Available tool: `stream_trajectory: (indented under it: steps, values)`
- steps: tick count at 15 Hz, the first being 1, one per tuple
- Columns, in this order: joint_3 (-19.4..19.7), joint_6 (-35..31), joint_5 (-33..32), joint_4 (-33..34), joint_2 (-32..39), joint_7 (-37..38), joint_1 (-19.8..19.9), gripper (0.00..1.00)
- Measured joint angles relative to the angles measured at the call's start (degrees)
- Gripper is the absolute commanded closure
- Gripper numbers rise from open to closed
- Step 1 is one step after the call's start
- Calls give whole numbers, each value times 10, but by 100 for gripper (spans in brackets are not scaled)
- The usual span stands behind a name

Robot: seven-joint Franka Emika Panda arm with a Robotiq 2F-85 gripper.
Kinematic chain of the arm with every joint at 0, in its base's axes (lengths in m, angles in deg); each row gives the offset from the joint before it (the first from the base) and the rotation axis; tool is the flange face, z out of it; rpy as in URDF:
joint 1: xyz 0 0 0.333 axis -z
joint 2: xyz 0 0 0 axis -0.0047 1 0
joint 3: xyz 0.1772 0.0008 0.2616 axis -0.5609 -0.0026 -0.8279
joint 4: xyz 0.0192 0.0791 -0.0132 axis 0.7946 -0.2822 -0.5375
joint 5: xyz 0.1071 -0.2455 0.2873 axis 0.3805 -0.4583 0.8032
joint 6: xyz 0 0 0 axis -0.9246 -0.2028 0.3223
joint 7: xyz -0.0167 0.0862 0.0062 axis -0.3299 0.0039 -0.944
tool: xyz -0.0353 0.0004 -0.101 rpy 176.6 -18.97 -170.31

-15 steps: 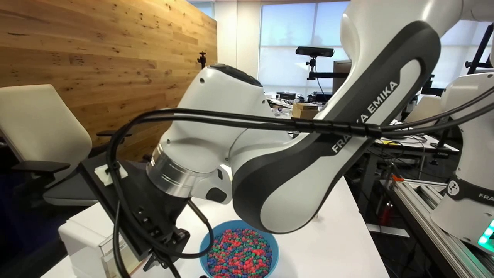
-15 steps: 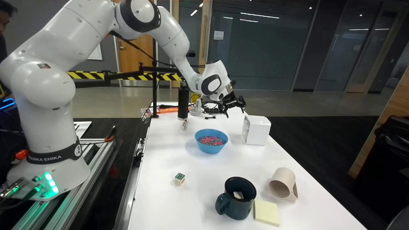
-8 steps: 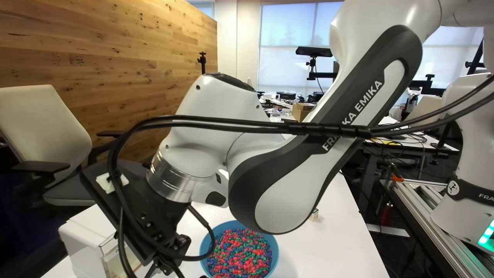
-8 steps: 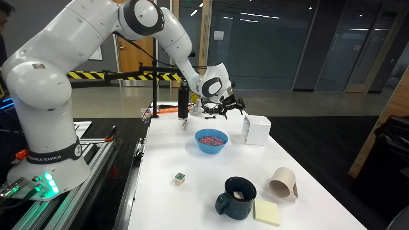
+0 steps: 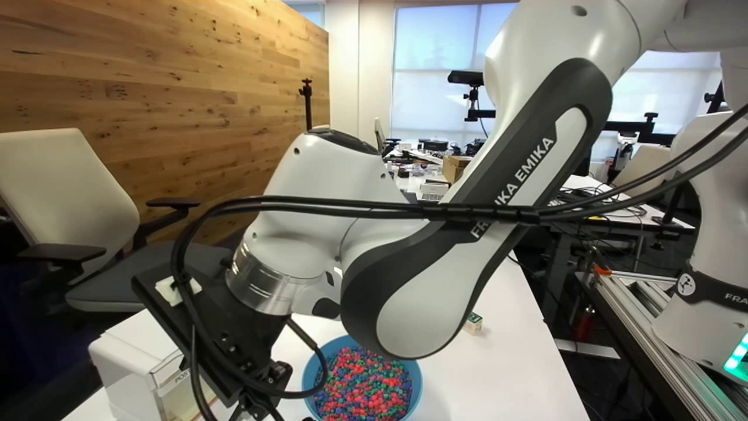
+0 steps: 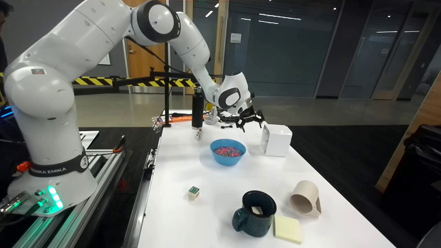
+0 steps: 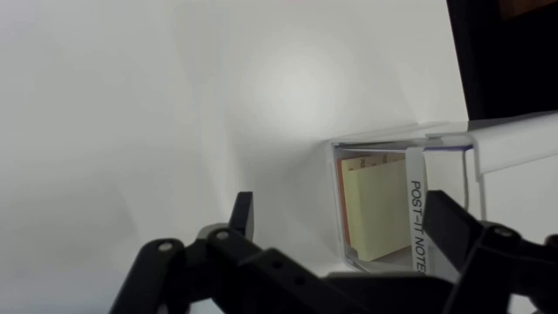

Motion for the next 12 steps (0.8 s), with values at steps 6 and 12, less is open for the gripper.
stream_trajectory:
  steps: [6,12]
  values:
    - [2,0,-1,18,3,-18,3,0]
    - [2,-1,-1,19,7,-18,3,0]
